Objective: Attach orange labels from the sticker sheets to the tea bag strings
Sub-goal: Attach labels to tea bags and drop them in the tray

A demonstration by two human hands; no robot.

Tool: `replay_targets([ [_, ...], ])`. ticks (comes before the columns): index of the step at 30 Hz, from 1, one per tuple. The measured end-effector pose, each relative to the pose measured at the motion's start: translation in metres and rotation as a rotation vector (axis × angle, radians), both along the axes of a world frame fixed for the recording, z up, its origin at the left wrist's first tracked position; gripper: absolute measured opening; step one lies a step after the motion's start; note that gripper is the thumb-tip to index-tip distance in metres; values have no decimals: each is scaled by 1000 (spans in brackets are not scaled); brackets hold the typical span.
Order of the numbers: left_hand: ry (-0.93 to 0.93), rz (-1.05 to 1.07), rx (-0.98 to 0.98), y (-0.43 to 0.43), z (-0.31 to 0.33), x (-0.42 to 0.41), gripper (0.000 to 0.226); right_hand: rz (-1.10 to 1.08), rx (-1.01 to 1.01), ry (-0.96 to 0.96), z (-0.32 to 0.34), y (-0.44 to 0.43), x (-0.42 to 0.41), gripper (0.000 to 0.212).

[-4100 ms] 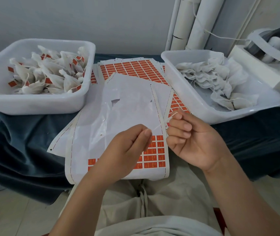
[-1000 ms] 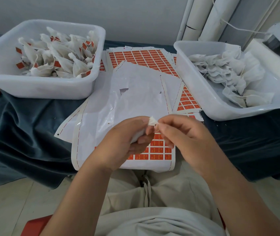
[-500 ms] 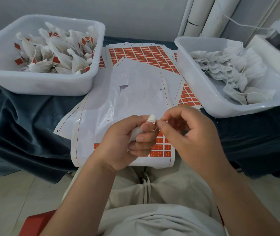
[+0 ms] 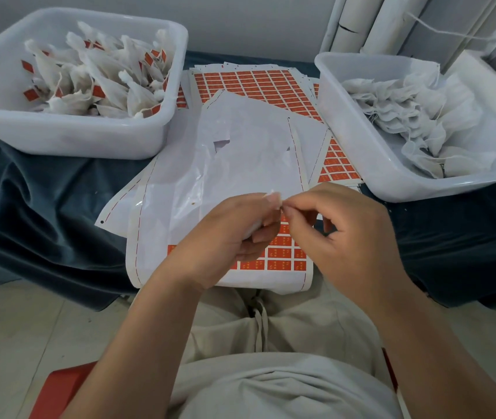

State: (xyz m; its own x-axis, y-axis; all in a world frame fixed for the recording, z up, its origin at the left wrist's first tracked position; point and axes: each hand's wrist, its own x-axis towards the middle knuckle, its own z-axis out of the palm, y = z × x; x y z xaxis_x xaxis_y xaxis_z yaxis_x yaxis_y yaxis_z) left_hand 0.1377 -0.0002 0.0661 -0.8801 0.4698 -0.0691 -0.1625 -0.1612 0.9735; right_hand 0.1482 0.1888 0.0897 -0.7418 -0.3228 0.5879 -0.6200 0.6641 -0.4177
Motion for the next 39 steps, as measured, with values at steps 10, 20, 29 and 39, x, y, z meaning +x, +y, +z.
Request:
replay_targets([
  [10, 81, 418, -100, 19, -1, 5, 45, 64, -216, -201, -2, -6, 1, 14],
  [20, 45, 431, -72, 21, -2, 5, 39, 412, -1099, -929, -9, -11, -11, 28],
  [29, 113, 532, -258, 23, -4, 2, 23, 316, -1172, -1020, -16, -9, -17, 29],
  [39, 418, 385, -591, 19, -15, -1, 39, 329, -1260, -1112, -6, 15, -27, 20],
])
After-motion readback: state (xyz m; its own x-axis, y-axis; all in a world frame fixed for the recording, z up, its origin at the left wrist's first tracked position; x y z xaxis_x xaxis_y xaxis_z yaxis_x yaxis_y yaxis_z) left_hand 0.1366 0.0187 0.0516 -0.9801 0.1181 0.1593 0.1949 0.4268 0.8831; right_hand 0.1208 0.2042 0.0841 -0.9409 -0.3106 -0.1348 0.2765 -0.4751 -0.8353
